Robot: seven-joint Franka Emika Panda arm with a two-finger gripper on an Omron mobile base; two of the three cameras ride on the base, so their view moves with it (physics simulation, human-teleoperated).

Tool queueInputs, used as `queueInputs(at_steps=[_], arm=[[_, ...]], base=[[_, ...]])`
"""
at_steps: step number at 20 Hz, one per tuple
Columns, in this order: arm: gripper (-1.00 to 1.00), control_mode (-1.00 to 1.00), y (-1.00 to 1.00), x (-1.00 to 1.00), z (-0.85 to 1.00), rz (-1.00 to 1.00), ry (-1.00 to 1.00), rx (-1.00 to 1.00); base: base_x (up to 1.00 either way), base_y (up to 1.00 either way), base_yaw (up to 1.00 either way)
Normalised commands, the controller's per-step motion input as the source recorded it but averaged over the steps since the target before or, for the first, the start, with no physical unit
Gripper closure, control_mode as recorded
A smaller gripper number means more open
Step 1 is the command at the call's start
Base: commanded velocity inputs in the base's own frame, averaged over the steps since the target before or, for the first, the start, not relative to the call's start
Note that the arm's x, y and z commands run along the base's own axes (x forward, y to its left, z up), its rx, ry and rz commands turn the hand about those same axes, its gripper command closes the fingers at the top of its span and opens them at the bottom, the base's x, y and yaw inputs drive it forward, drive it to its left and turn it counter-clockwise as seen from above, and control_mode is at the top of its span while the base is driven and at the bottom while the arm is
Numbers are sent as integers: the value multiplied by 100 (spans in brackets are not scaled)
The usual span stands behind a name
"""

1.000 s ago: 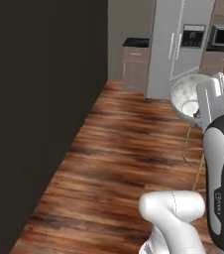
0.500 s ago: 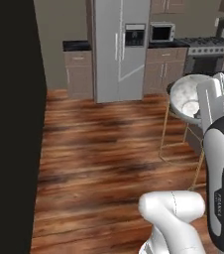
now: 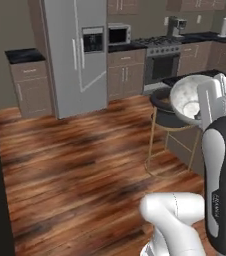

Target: Take the smaller bowl and place it next to the appetizer plate on the dining counter , and place the larger bowl next to the plate with cooked food.

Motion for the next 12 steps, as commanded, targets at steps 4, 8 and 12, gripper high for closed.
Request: queueInputs(at_steps=[4,8,12], arm=[[100,100,0,0,0,0,0,0],[100,100,0,0,0,0,0,0],[100,100,0,0,0,0,0,0]], base=[[100,28,-44],[100,75,-51],[100,87,-52]])
